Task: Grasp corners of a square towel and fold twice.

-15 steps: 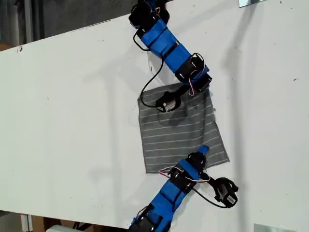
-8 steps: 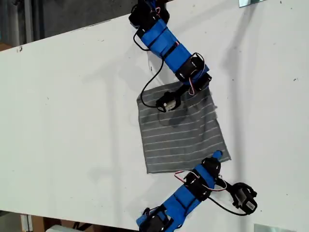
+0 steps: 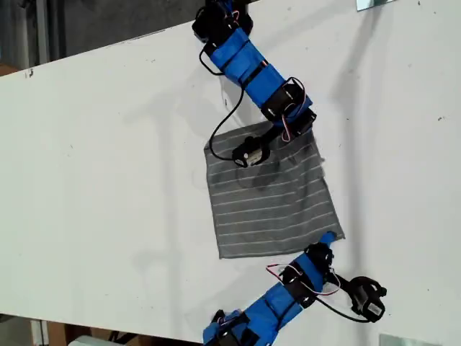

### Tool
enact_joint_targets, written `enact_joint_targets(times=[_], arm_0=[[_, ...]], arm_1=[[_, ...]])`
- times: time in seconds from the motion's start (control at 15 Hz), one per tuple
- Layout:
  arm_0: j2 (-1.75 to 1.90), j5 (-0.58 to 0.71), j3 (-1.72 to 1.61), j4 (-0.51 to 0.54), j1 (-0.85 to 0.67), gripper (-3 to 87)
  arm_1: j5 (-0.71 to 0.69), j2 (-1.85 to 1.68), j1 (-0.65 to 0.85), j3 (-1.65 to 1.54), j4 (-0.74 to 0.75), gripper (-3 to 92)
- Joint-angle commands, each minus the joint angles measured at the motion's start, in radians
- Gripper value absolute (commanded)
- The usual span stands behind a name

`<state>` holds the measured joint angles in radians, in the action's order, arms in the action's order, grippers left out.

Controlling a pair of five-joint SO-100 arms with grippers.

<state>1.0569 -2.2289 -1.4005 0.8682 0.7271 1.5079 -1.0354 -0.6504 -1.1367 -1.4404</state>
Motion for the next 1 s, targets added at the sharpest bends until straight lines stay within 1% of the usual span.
enact_joint_targets(times=[0.0, 0.13, 0.27, 0.4, 0.47, 0.53, 0.6, 0.67, 0.8, 0.87, 0.93], arm_0=[[0.137, 0.02, -0.193, -0.281, -0.041, 22.5], [0.149, 0.052, -0.21, -0.316, -0.067, 22.6], [0.14, 0.069, -0.233, -0.4, -0.1, 22.5], [0.114, 0.061, -0.232, -0.423, -0.126, 21.6], [0.104, 0.06, -0.23, -0.425, -0.138, 19.5], [0.098, 0.051, -0.233, -0.425, -0.144, 14.7], [0.098, 0.031, -0.253, -0.43, -0.146, 6.7], [0.117, -0.005, -0.31, -0.474, -0.14, -0.2], [0.153, -0.08, -0.456, -0.63, -0.114, -0.4], [0.175, -0.089, -0.48, -0.64, -0.1, -0.4], [0.201, -0.072, -0.462, -0.563, -0.092, -0.4]], arm_1=[[0.006, -0.109, -0.018, 0.061, -0.025, -0.1], [0.002, -0.094, -0.008, 0.061, -0.011, -0.1], [-0.003, -0.083, 0.0, 0.067, -0.002, -0.1], [-0.003, -0.089, -0.003, 0.071, -0.005, -0.1], [-0.002, -0.089, -0.006, 0.071, -0.008, -0.1], [0.002, -0.089, -0.009, 0.071, -0.008, -0.1], [0.005, -0.089, -0.014, 0.071, -0.005, -0.1], [0.008, -0.089, -0.018, 0.071, -0.005, -0.1], [0.017, -0.092, -0.028, 0.069, -0.012, -0.1], [0.018, -0.094, -0.029, 0.066, -0.012, -0.1], [0.021, -0.094, -0.029, 0.066, -0.014, -0.1]])
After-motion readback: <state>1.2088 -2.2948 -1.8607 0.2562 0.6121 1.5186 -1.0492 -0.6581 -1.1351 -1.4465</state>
